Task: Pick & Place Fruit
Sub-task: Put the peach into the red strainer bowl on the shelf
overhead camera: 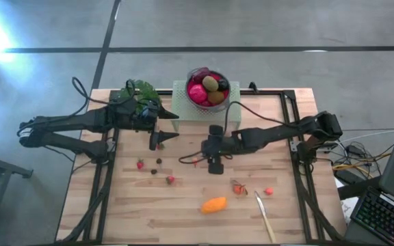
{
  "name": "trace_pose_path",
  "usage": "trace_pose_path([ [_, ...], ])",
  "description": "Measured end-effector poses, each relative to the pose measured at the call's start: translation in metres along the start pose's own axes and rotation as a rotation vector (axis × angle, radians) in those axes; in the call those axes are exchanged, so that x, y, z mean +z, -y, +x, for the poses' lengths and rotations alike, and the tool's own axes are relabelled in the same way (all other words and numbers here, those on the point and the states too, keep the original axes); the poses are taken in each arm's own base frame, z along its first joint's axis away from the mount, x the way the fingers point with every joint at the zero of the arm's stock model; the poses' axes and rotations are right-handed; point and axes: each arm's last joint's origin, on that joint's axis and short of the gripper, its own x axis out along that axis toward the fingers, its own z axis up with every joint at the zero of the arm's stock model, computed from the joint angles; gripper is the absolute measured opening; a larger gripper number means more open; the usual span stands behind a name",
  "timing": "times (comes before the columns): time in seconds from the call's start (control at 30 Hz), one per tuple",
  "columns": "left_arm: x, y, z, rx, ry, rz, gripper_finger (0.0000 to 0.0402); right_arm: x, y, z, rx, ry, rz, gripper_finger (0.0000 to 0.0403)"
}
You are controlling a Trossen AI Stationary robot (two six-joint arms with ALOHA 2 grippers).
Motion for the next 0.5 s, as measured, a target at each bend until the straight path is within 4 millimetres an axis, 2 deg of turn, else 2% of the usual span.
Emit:
trace_pose_path([
  [0.37, 0.000, 0.000, 0.000, 0.000, 0.000, 0.000, 0.0344, -0.027, -0.005, 0.026, 0.008, 0.173, 0.048, 0.0220],
  [0.5, 0.000, 0.000, 0.000, 0.000, 0.000, 0.000, 0.0344, -0.041, -0.006, 0.032, 0.011, 0.136, 0.066, 0.0233],
])
